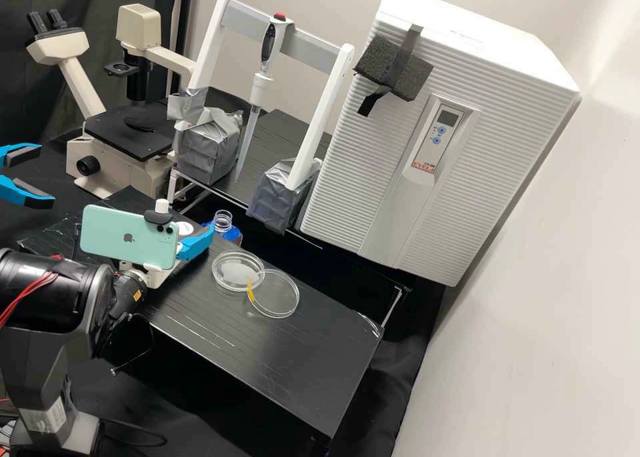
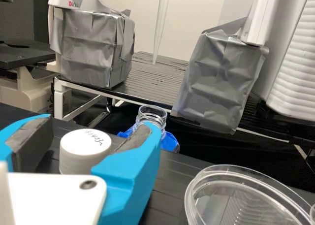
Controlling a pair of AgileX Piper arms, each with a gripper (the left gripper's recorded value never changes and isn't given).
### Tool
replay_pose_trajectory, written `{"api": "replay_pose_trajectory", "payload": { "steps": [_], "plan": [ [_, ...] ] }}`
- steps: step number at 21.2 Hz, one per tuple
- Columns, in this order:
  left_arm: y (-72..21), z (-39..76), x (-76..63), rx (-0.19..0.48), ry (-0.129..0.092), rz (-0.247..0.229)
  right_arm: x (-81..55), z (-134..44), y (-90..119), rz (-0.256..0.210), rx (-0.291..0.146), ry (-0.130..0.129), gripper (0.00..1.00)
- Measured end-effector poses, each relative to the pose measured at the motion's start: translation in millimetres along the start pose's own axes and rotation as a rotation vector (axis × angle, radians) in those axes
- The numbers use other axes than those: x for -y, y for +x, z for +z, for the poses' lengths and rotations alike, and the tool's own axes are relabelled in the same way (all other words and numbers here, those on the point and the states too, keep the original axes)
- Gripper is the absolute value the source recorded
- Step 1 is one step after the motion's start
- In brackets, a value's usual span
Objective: Open the bottle
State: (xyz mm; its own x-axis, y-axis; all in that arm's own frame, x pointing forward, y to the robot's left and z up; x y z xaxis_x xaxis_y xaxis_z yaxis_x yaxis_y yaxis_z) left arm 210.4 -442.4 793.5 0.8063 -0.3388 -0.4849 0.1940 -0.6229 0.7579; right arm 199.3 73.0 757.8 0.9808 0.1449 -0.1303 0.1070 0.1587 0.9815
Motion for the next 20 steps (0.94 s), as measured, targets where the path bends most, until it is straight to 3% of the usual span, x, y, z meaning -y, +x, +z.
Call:
{"api": "replay_pose_trajectory", "payload": {
  "steps": [2,3,5,6,9,10,12,15,17,20],
  "plan": [
    [-0.4,0.9,0.1,-0.009,0.019,0.006,-2.0,-4.4,-1.7,0.012,-0.023,-0.007,1.00],
    [-1.0,1.6,1.2,-0.009,0.035,0.003,-5.6,-9.3,-3.7,0.038,-0.054,-0.011,1.00],
    [-1.4,1.7,1.9,-0.012,0.043,0.003,-12.3,-15.5,-7.8,0.094,-0.072,-0.031,1.00],
    [-1.7,2.7,2.9,-0.011,0.050,0.000,-17.0,-19.1,-12.1,0.129,-0.070,-0.051,1.00],
    [-0.8,4.9,3.7,-0.005,0.086,0.000,-21.7,-24.7,-19.0,0.169,-0.050,-0.087,1.00],
    [-0.8,5.4,4.2,-0.006,0.085,0.000,-22.0,-26.4,-20.1,0.171,-0.055,-0.099,1.00],
    [-3.4,8.5,3.8,-0.059,0.047,0.035,-23.4,-28.6,-21.9,0.178,-0.065,-0.113,1.00],
    [-2.8,6.2,2.2,-0.102,0.037,0.060,-27.5,-27.1,-26.1,0.195,-0.070,-0.094,1.00],
    [-2.2,5.7,2.5,-0.108,0.064,0.060,-29.2,-25.0,-26.9,0.202,-0.064,-0.065,1.00],
    [-1.3,6.1,3.4,-0.106,0.076,0.056,-31.5,-22.3,-26.4,0.214,-0.053,-0.035,1.00]
  ]
}}
